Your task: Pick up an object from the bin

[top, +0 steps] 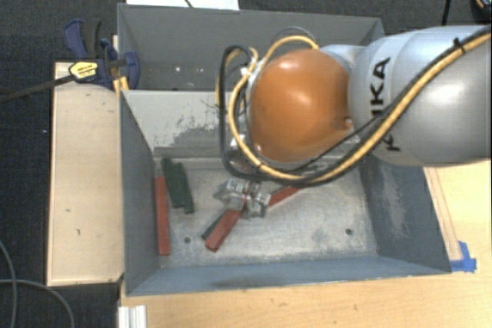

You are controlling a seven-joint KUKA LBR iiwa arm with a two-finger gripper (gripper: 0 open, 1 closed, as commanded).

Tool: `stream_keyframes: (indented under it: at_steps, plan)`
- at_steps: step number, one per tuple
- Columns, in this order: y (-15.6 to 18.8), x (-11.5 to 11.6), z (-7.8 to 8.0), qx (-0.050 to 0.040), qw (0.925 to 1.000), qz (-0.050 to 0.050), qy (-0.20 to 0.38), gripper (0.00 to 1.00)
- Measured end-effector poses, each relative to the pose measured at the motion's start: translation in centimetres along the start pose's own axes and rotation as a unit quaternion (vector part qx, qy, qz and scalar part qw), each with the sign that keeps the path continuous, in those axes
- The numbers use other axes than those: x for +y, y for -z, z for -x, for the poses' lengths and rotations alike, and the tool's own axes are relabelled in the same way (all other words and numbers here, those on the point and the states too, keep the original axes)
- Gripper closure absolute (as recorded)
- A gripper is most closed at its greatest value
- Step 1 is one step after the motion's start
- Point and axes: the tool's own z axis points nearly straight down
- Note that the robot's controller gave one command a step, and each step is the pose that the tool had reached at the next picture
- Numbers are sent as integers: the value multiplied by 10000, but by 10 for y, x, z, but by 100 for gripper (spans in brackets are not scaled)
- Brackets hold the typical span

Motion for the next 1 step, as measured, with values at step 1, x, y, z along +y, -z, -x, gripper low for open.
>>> stream_keyframes:
  at_steps: [1]
  plan:
    - [4, 0, 1, 16, 10000, 23, -54, 100]
